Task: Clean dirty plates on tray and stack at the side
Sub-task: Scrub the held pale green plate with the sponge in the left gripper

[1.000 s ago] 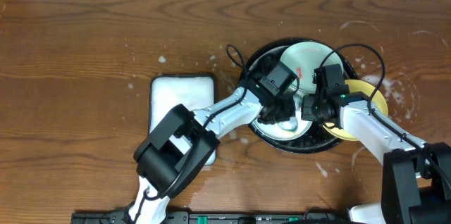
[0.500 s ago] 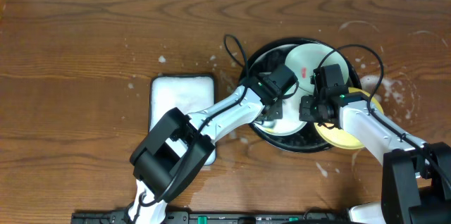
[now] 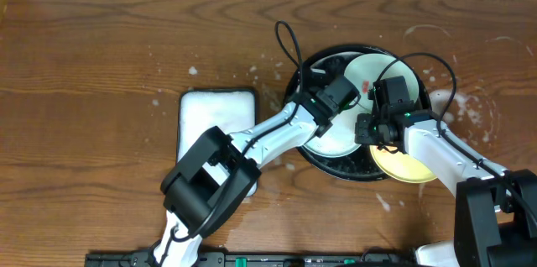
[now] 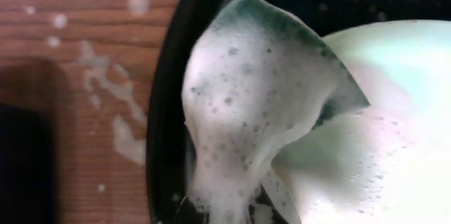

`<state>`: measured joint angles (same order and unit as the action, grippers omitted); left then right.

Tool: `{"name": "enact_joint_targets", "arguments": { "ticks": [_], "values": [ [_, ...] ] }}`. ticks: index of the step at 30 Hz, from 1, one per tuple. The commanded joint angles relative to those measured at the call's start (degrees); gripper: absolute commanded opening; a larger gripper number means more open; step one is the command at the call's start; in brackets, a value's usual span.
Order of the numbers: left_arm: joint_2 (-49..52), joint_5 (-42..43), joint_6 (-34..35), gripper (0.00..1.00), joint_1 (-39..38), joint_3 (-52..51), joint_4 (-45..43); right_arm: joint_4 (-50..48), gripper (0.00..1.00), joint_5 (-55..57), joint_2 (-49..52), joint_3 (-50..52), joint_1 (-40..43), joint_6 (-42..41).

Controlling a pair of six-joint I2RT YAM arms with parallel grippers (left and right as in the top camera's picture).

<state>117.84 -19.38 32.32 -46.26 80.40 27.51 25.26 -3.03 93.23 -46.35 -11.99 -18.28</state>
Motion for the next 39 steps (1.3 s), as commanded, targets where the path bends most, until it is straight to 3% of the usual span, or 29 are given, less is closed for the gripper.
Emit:
{"name": "enact_joint_targets", "arguments": {
  "ticks": [1, 4, 7, 11, 18, 22, 30, 35, 39],
  "values": [
    [1.97, 13.99, 3.08, 0.08, 2.16, -0.76, -1.60, 1.29, 0.01, 7.50, 1.29, 1.05, 0.63, 3.15],
    [1.97, 27.56, 8.87, 0.08, 2.14, -0.76, -4.85, 1.29, 0.01, 7.50, 1.29, 1.05, 0.63, 3.15],
    [2.03, 35.56, 13.40, 0.08, 1.64, -0.76, -6.88, 1.29, 0.01, 7.50, 1.29, 1.05, 0.63, 3.15],
    [2.03, 40.46, 15.65, 0.08, 0.11, -0.76, -7.10, 1.29, 0.01, 7.48, 1.29, 1.05, 0.63, 3.15],
    [2.10, 41.62, 15.87, 0.09, -2.01, -0.79, -7.13, 1.27, 0.01, 7.48, 1.29, 1.05, 0.63, 3.15],
    [2.21, 36.92, 15.80, 0.10, -1.90, -1.60, -7.04, 1.29, 0.01, 7.45, 1.29, 1.05, 0.63, 3.15],
    [2.16, 13.79, 7.72, 0.08, 2.32, -2.49, -0.66, 1.29, 0.01, 7.45, 1.29, 1.05, 0.63, 3.15],
    [1.29, 6.08, 5.55, 0.08, 4.17, -0.33, 5.86, 1.29, 0.01, 7.45, 1.29, 1.05, 0.63, 3.15],
    [-1.77, 4.74, 3.23, 0.08, 4.24, 2.58, 9.42, 1.51, 0.01, 7.48, 1.29, 1.05, 0.63, 3.13]
  ]
}}
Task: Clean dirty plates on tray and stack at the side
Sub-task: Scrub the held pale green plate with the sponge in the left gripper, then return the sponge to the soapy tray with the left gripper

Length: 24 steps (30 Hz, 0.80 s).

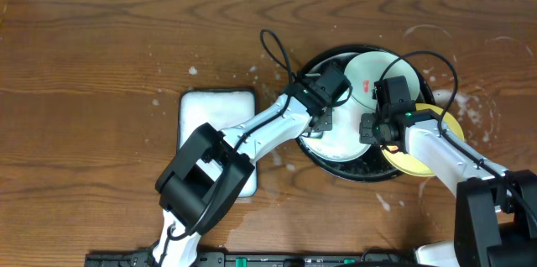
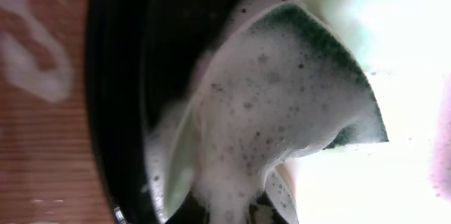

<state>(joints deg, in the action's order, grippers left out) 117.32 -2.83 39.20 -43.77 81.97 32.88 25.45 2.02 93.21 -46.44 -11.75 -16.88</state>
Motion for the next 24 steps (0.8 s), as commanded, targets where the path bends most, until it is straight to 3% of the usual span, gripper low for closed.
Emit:
{"name": "enact_joint_targets", "arguments": {
  "ticks": [1, 13, 19, 24],
  "values": [
    [-2.27, -11.76, -3.63, 0.08, 1.70, 1.86, 5.09, 1.36, 0.01, 2.43, 1.31, 1.14, 0.39, 1.73],
    [-24.15, -11.85, -3.67, 0.08, 4.90, 4.02, 22.95, 0.61, 0.01, 2.34, 1.29, 1.09, 0.46, 1.73],
    [-25.57, -11.82, -4.11, 0.08, 13.14, 2.93, 31.56, 4.04, 0.01, -0.17, -2.49, -1.55, 0.26, 1.73],
    [-25.53, -11.34, -4.09, 0.08, 19.96, -3.54, 30.53, 7.87, 0.01, -0.59, -11.65, -3.61, -1.16, 2.56]
  ]
}}
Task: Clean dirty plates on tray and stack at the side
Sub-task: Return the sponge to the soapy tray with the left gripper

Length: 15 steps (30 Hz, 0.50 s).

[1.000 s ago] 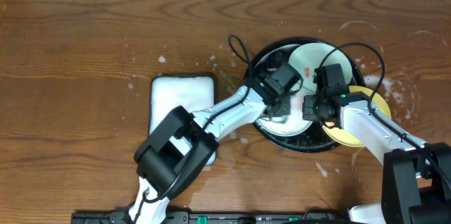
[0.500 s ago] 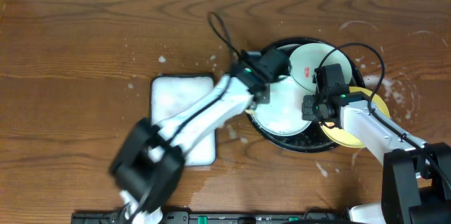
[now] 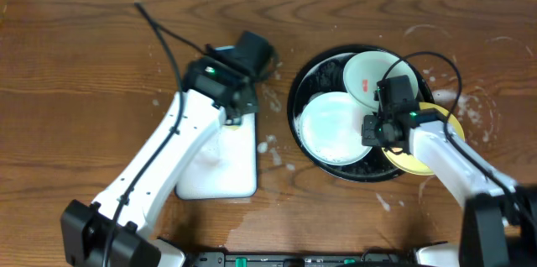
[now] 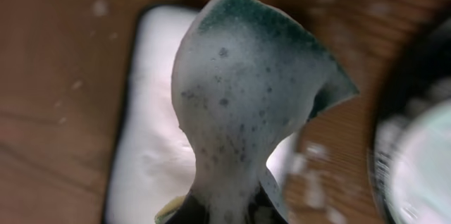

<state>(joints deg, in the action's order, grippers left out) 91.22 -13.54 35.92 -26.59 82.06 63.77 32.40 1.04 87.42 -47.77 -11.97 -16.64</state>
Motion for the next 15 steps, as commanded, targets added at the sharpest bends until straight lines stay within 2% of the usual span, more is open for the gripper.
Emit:
{"name": "enact_joint_targets", "arguments": {
  "ticks": [1, 6, 12, 13, 15],
  "values": [
    [0.57, -0.17, -0.81, 0.08, 3.80, -5.14, -1.05, 1.42, 0.01, 0.48, -7.56, -2.34, -1.36, 2.45],
    [0.61, 2.78, -0.81, 0.09, 8.02, -12.39, -4.61, 4.26, 0.01, 7.76, -15.80, -2.34, -4.52, 2.64],
    [0.61, 2.75, -0.81, 0.52, 9.33, -15.47, -6.69, 4.07, 0.01, 17.77, -20.74, -2.43, -8.66, 6.25],
    [0.61, 2.75, -0.81, 0.57, 9.33, -15.47, -6.67, 3.80, 0.01, 20.26, -21.24, -2.45, -9.35, 6.75],
    [0.61, 2.78, -0.79, 0.61, 9.33, -15.47, -6.58, 3.21, 0.01, 26.25, -21.94, -2.49, -10.97, 8.02]
  ]
}}
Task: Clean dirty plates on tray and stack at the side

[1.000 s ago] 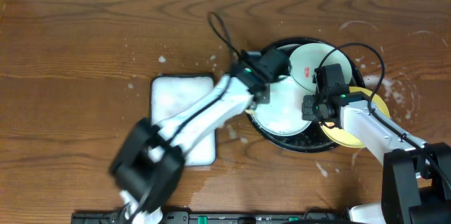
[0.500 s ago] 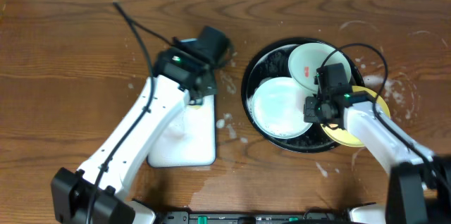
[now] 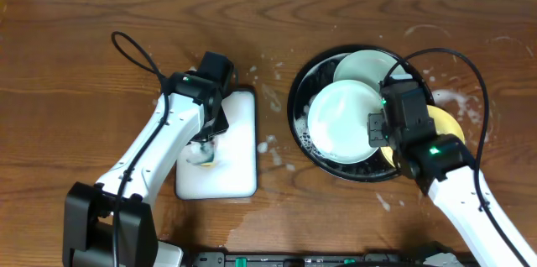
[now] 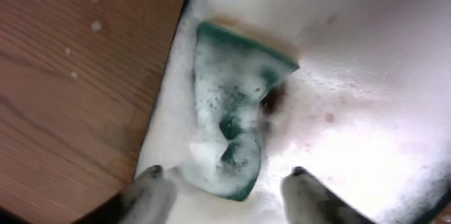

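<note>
A foamy green sponge (image 4: 229,136) lies flat in the white soap basin (image 3: 239,162), left of the round black tray (image 3: 295,120). My left gripper (image 4: 225,180) hovers just over the sponge and is open, one fingertip (image 4: 151,182) on each side of it and neither touching. On the tray a large white plate (image 3: 340,123) lies beside a smaller white plate (image 3: 361,65). My right gripper (image 3: 379,124) sits at the large plate's right rim and appears shut on it, though its fingers are hidden under the wrist.
A yellow plate (image 3: 443,123) lies at the tray's right edge, partly under my right arm. Foam splashes (image 3: 270,143) dot the wood between basin and tray, and more lie at the far right (image 3: 457,99). Cables loop above both arms.
My left gripper was shut on the sponge above the basin's far end; now it is open and the sponge lies in the foam. The large plate sits slightly further right with my right gripper.
The left gripper first pressed the soapy sponge on the large plate near the tray's left rim, and was still on that plate a moment later. Then it held the sponge over the basin. Now the sponge rests in the basin, released. My right gripper stayed at the plate's rim throughout.
</note>
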`<state>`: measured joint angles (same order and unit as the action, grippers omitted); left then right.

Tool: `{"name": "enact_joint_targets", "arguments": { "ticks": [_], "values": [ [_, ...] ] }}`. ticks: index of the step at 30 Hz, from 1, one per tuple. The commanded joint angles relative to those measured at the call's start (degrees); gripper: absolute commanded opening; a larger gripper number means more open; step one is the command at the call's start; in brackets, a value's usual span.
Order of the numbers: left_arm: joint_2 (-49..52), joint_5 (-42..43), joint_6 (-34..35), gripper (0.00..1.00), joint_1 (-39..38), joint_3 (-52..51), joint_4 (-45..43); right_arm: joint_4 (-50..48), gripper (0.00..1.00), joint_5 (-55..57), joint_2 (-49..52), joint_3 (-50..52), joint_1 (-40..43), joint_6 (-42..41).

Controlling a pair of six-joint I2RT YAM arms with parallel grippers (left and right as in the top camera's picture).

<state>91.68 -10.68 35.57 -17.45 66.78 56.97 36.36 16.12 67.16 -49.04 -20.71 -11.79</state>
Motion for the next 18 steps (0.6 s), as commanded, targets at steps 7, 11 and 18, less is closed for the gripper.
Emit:
{"name": "enact_joint_targets", "arguments": {
  "ticks": [7, 11, 18],
  "values": [
    [0.15, -0.09, -0.44, 0.80, 0.20, -0.20, 0.48, -4.09, 0.01, 24.63, -1.79, -1.25, -8.98, 10.01],
    [0.15, -0.09, -0.44, 0.80, 0.20, -0.20, 0.48, -7.85, 0.01, 32.76, -1.79, -1.25, -15.67, 15.89],
    [0.15, -0.09, -0.44, 0.81, 0.20, -0.20, 0.48, -8.04, 0.01, 39.58, -1.79, -1.25, -24.02, 20.57]
  ]
}}
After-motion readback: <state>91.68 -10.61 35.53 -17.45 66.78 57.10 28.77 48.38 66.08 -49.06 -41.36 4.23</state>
